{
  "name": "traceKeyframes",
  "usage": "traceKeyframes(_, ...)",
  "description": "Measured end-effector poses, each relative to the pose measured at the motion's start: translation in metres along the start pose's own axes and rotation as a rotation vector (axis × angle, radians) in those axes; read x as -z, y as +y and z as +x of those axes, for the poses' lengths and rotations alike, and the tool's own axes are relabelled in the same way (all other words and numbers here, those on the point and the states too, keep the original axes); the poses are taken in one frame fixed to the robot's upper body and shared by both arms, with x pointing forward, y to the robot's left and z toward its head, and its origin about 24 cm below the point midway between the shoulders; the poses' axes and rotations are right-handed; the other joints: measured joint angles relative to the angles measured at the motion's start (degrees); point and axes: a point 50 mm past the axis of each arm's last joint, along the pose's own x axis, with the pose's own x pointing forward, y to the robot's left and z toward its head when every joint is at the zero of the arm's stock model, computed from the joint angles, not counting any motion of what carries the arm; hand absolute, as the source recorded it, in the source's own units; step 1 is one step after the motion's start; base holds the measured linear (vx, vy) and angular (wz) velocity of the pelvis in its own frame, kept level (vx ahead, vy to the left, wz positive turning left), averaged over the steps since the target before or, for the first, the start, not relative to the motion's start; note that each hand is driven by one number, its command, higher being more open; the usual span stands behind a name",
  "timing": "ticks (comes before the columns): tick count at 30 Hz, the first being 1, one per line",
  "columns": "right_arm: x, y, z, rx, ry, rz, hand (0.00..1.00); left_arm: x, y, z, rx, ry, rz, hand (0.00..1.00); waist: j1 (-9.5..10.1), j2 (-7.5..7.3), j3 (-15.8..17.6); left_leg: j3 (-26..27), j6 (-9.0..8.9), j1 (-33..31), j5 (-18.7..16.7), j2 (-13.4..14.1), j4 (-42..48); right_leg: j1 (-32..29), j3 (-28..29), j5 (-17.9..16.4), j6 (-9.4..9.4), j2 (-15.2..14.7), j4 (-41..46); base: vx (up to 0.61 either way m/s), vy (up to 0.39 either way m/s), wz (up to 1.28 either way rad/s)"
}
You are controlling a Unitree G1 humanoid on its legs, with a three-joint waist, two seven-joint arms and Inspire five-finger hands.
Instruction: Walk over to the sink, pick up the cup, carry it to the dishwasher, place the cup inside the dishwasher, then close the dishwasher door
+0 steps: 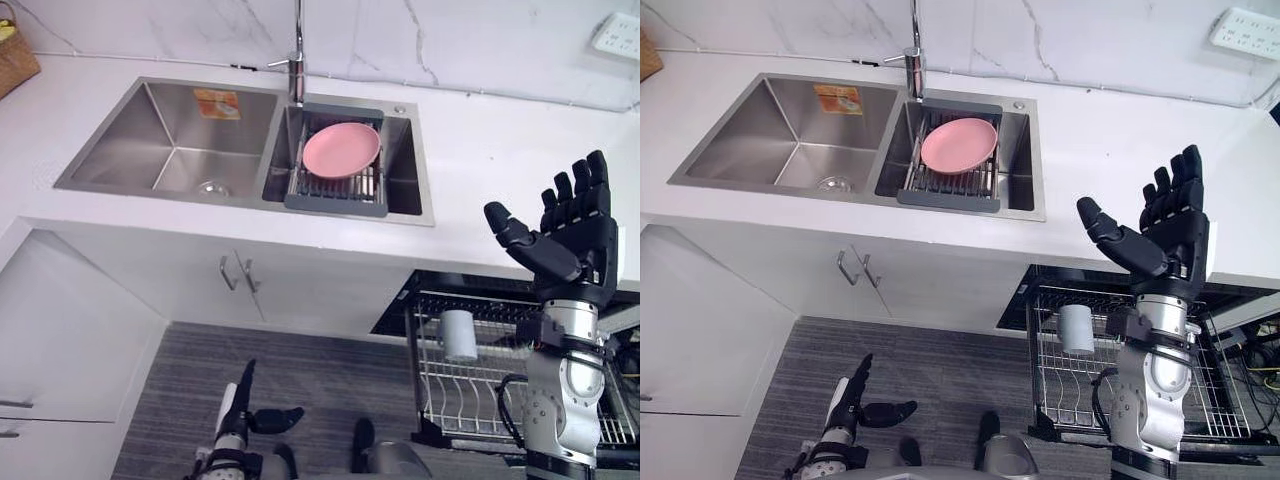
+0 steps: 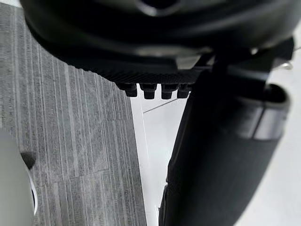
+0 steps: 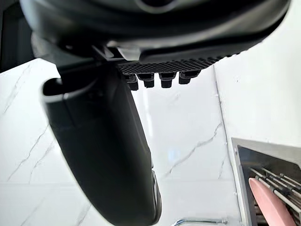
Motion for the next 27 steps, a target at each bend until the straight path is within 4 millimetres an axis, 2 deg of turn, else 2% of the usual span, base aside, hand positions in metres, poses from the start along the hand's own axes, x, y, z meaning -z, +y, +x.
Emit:
traceKeyframes(2,0.001,0.000,-0.002,-0.003,0.007,0.001,1.00,0.003,0.001,0.001,-0.011,0.029,-0.025,1.00,-0.14,0.17,-0.1,0.6,-0.19,0.0,-0.1,0.1,0.5,0.0,0.5,0.0,0.00,0.1,0.0,0.00,0.008,-0.15)
traceKeyframes(5,0.004,0.001,-0.006,-0.024,0.026,0.003,1.00,0.010,0.005,0.000,-0.055,0.086,-0.109,1.00,-0.13,1.23,-0.1,2.0,-1.00,-1.3,-3.1,2.1,6.6,-0.7,2.0,-1.6,-0.49,1.0,2.9,-0.02,-0.025,-0.26)
traceKeyframes(7,0.002,0.006,-0.009,-0.063,0.025,0.006,1.00,0.020,0.012,-0.001,-0.120,0.148,-0.235,1.00,-0.42,1.39,0.0,3.5,-1.40,-5.8,-4.0,4.1,18.0,-2.3,2.8,-4.6,-1.40,0.8,7.2,-0.06,-0.078,-0.17)
traceKeyframes(8,-0.001,0.007,-0.010,-0.070,0.016,0.004,1.00,0.022,0.012,-0.002,-0.138,0.161,-0.280,1.00,-0.44,1.84,0.1,3.5,-1.38,-7.2,-4.0,4.9,21.6,-2.2,2.8,-5.2,-1.29,1.0,7.6,-0.08,-0.087,-0.07)
traceKeyframes(9,-0.008,0.009,-0.013,-0.084,-0.004,-0.001,1.00,0.026,0.011,-0.005,-0.173,0.187,-0.364,1.00,-0.44,3.31,0.2,3.2,-1.25,-9.1,-3.9,6.8,27.2,-1.3,2.8,-5.6,-1.57,1.9,7.7,-0.06,-0.060,-0.03)
traceKeyframes(10,-0.011,0.011,-0.016,-0.102,-0.012,-0.002,1.00,0.032,0.012,-0.009,-0.205,0.211,-0.425,1.00,-0.52,3.92,0.1,2.6,-1.24,-10.7,-3.1,7.9,31.2,0.0,2.9,-5.8,-2.12,2.4,6.8,0.00,0.000,0.00)
traceKeyframes(11,-0.012,0.012,-0.017,-0.107,-0.015,-0.002,1.00,0.034,0.013,-0.010,-0.215,0.218,-0.448,1.00,-0.53,3.67,0.2,2.4,-1.12,-11.2,-2.5,8.0,32.7,0.9,2.9,-5.7,-2.29,2.5,6.1,0.00,0.000,0.00)
traceKeyframes(13,-0.017,0.015,-0.016,-0.116,-0.044,0.004,1.00,0.036,0.014,-0.012,-0.213,0.221,-0.474,1.00,-0.31,3.59,0.1,2.5,-1.02,-11.5,-5.6,6.6,29.1,2.3,3.6,-5.6,-2.57,1.7,4.5,0.02,0.004,0.02)
traceKeyframes(16,-0.021,0.023,-0.012,-0.147,-0.082,0.025,1.00,0.034,0.013,-0.012,-0.232,0.210,-0.515,1.00,0.60,3.63,0.1,0.7,-1.58,-13.9,-4.6,2.5,15.1,4.0,6.9,-5.6,-2.65,0.2,-2.6,0.04,0.079,-0.42)
traceKeyframes(17,-0.024,0.036,-0.006,-0.213,-0.113,0.051,1.00,0.037,0.003,-0.017,-0.254,0.221,-0.542,1.00,3.37,8.26,-0.1,-1.9,-4.11,-14.0,-3.7,6.8,9.2,1.1,8.7,-7.6,-2.48,6.0,8.1,0.14,0.049,-1.13)
traceKeyframes(18,-0.023,0.042,-0.006,-0.225,-0.117,0.080,1.00,0.038,0.007,-0.018,-0.264,0.213,-0.526,1.00,3.51,7.34,0.7,-1.8,-4.09,-14.2,-2.3,6.5,11.3,0.6,9.5,-9.7,-2.67,6.3,16.5,0.19,0.026,-1.15)
traceKeyframes(19,-0.018,0.050,-0.009,-0.256,-0.101,0.110,1.00,0.041,0.020,-0.021,-0.288,0.203,-0.519,1.00,3.69,4.45,0.6,-0.6,-3.67,-13.4,-2.1,4.6,13.0,2.4,10.1,-15.0,-2.68,5.0,19.1,0.18,-0.014,-0.59)
traceKeyframes(20,-0.017,0.060,-0.008,-0.311,-0.100,0.124,1.00,0.047,0.031,-0.025,-0.304,0.217,-0.484,1.00,4.16,1.08,0.0,1.3,-2.96,-13.8,-2.1,2.7,15.6,4.6,10.8,-20.9,-3.07,2.5,15.9,0.18,-0.004,-0.42)
traceKeyframes(21,-0.014,0.064,-0.007,-0.359,-0.088,0.112,1.00,0.054,0.028,-0.027,-0.296,0.267,-0.447,1.00,3.36,1.83,0.1,0.3,-0.29,-14.4,-2.4,2.8,17.8,5.9,10.9,-21.2,-3.20,2.7,15.3,0.22,0.082,-0.30)
traceKeyframes(22,-0.013,0.065,-0.009,-0.373,-0.081,0.110,1.00,0.059,0.027,-0.031,-0.286,0.289,-0.413,1.00,3.22,1.60,-1.3,1.0,1.36,-14.8,-3.2,1.8,17.9,6.1,11.2,-21.2,-2.81,1.7,14.1,0.19,0.154,-0.02)
traceKeyframes(23,-0.013,0.064,-0.009,-0.372,-0.080,0.106,1.00,0.060,0.028,-0.032,-0.284,0.289,-0.396,1.00,3.23,1.38,-2.0,1.2,1.83,-15.1,-3.6,1.2,17.8,6.2,11.3,-21.1,-2.41,1.1,13.2,0.37,0.243,-0.07)
traceKeyframes(24,-0.013,0.063,-0.008,-0.371,-0.078,0.098,1.00,0.059,0.028,-0.031,-0.272,0.286,-0.367,1.00,3.41,1.34,-3.2,2.0,2.59,-14.7,-3.7,0.0,16.8,6.2,11.7,-19.6,-0.14,0.0,12.5,0.42,0.216,0.03)
traceKeyframes(25,-0.011,0.062,-0.008,-0.373,-0.062,0.091,1.00,0.057,0.029,-0.029,-0.266,0.276,-0.344,1.00,3.40,0.93,-3.4,2.0,3.11,-13.6,-3.7,-1.0,15.4,6.1,12.0,-18.4,0.41,-0.5,13.4,0.36,0.176,0.03)
traceKeyframes(26,-0.009,0.061,-0.007,-0.372,-0.049,0.089,1.00,0.056,0.030,-0.028,-0.265,0.272,-0.341,1.00,3.43,0.80,-3.4,1.9,3.19,-12.7,-3.7,-1.3,14.6,5.7,12.1,-17.8,1.10,-0.8,15.0,0.32,0.170,0.02)
traceKeyframes(27,-0.004,0.060,-0.008,-0.368,-0.027,0.089,1.00,0.055,0.031,-0.027,-0.257,0.266,-0.315,1.00,3.56,0.34,-3.7,1.9,3.37,-9.9,-3.8,-2.0,11.7,3.6,12.2,-16.9,2.64,-1.0,21.5,0.29,0.156,-0.01)
